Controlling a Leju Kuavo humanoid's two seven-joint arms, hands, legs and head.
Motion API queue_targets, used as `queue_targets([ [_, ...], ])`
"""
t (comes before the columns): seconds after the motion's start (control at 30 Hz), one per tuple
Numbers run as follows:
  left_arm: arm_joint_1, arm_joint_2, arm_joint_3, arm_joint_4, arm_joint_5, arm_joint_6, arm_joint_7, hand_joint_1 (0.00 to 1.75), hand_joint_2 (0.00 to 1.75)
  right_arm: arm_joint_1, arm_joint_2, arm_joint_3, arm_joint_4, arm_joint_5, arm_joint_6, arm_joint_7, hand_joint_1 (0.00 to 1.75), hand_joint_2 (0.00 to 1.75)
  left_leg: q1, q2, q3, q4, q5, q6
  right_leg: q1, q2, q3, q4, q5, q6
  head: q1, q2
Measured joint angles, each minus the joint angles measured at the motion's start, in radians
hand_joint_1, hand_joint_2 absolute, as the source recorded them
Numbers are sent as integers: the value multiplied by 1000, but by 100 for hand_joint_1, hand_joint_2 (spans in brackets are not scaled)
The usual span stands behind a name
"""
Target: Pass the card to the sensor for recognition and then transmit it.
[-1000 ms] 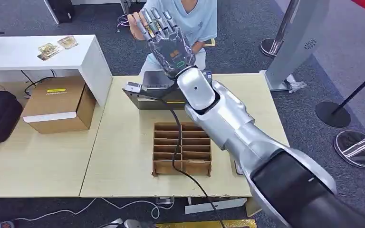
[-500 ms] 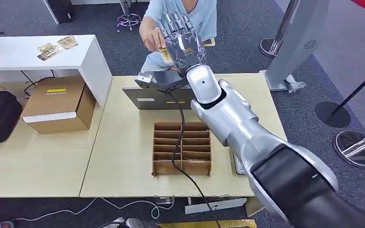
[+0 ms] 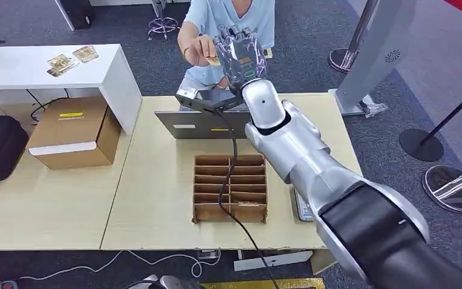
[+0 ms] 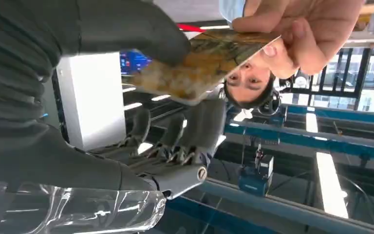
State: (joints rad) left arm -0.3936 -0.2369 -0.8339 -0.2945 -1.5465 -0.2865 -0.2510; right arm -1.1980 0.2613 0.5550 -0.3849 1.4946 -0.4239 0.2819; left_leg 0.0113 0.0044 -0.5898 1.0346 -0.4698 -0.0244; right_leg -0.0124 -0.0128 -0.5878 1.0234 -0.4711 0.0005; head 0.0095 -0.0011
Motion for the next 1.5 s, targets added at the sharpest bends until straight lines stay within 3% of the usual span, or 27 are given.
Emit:
queue_targets([
  [0.17, 0, 0, 5, 0, 0, 3, 15, 0, 0, -2, -6, -40, -2, -18, -55, -27, 175, 175, 0, 0, 0, 0, 0, 0, 0, 0, 0, 0, 0, 0, 0, 0],
  [0.37, 1, 4, 19, 0, 1, 18, 31, 0, 0, -2, -27, -106, -32, -59, -174, -70, 175, 175, 0, -1, 0, 0, 0, 0, 0, -1, 0, 0, 0, 0, 0, 0],
  [0.53, 5, 10, 28, 0, -3, 35, 46, 0, 0, 3, -58, -178, -110, -100, -251, -146, 175, 175, 0, 0, 0, 0, 0, 0, 0, 0, 0, 0, 0, 0, 0, 0],
  [0.7, 9, 15, 54, 0, 1, 39, 89, 0, 0, 127, -70, -261, -381, -171, -252, -268, 175, 175, 0, -1, 0, 0, 0, 0, 0, -1, 0, 0, 0, 0, 0, 0],
  [0.9, 27, 26, 74, 0, -13, 69, 116, 0, 0, 437, -94, -303, -802, -324, -252, -338, 175, 175, 0, -1, -1, 0, -1, 1, 0, -1, 0, -1, -1, 1, 0, 0],
  [1.07, 57, 38, 89, 0, -19, 88, 138, 0, 0, 658, -143, -313, -993, -585, -184, -398, 175, 175, 0, -1, -1, 0, -2, 1, 0, -1, 0, -2, -1, 1, 0, 0],
  [1.17, 77, 45, 94, 0, -21, 96, 158, 0, 0, 791, -172, -339, -1068, -741, -85, -450, 175, 175, 0, -1, -1, 0, -2, 1, 0, -1, 0, -2, -1, 2, 0, 0],
  [1.2, 83, 48, 96, 0, -21, 98, 161, 0, 0, 831, -183, -353, -1099, -831, -13, -475, 175, 175, 0, -1, -2, 0, -2, 1, 0, -2, 0, -2, -1, 2, 0, 0],
  [1.37, 102, 58, 100, 0, -21, 106, 169, 0, 0, 959, -207, -397, -1172, -883, 31, -520, 175, 175, 0, 1, -2, 0, -2, 1, 0, 0, -1, -2, -1, 2, 0, 0],
  [1.5, 106, 61, 101, 0, -21, 109, 178, 0, 0, 1022, -222, -424, -1206, -996, 147, -499, 175, 175, 0, -2, -1, 0, -2, 1, 0, -3, -1, -3, -2, 2, 0, 0],
])
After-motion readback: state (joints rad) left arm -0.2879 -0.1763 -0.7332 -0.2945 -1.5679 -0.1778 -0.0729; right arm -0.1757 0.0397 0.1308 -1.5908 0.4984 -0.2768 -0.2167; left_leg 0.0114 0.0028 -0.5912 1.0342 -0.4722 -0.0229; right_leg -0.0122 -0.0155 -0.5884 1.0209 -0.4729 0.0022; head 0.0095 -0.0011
